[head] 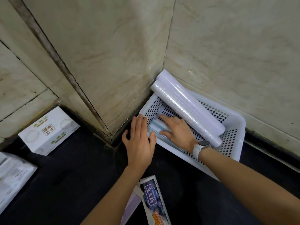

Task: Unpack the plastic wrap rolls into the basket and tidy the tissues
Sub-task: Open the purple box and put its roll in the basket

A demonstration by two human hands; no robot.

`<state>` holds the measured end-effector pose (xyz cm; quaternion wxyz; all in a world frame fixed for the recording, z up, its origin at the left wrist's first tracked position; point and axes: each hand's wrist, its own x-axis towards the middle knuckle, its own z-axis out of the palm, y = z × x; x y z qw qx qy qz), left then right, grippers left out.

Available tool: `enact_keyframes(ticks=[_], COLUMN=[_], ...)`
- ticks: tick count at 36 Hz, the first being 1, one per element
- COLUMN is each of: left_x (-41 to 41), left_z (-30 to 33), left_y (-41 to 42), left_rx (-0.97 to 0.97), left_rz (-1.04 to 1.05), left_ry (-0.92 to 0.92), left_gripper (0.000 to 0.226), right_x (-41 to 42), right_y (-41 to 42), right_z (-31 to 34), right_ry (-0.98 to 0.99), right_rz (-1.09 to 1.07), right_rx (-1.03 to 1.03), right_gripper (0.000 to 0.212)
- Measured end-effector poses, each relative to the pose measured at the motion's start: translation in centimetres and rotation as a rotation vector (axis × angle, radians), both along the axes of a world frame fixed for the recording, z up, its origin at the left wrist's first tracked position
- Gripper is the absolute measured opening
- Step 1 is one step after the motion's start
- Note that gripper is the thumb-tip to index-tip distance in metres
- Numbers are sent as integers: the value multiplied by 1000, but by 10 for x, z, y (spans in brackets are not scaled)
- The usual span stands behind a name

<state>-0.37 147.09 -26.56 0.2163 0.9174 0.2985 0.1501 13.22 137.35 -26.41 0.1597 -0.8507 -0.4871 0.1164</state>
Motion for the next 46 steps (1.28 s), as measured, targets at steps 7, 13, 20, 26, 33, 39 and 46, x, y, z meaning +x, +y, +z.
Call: enact_keyframes(ticks=[7, 13, 20, 26, 33, 39, 46], left_x=[-1, -3, -16, -72, -201, -312, -399], left_z=[1, 6, 28, 69, 53, 26, -23], left_y=[0, 2, 15, 17, 27, 66, 113], left_rx=[6, 11, -98, -232, -264, -314, -474], left_rz=[-10, -38, -124, 27, 270, 608, 701], left_ry=[43, 113, 129, -120, -108, 150, 502], left_gripper=[59, 62, 50, 39, 34, 51, 91], right_x=[3, 7, -12, -71, -189, -263, -332], right_y=[-18, -16, -19, -19, 18, 83, 198], right_z=[-5, -6, 41, 87, 82, 57, 43], right_ry=[-20, -48, 8, 21, 184, 156, -128], right_rz=[309, 300, 155, -12, 213, 411, 637], right_rx=[-167, -369, -73, 228, 208, 101, -114], right_gripper=[51, 52, 52, 30, 34, 36, 49])
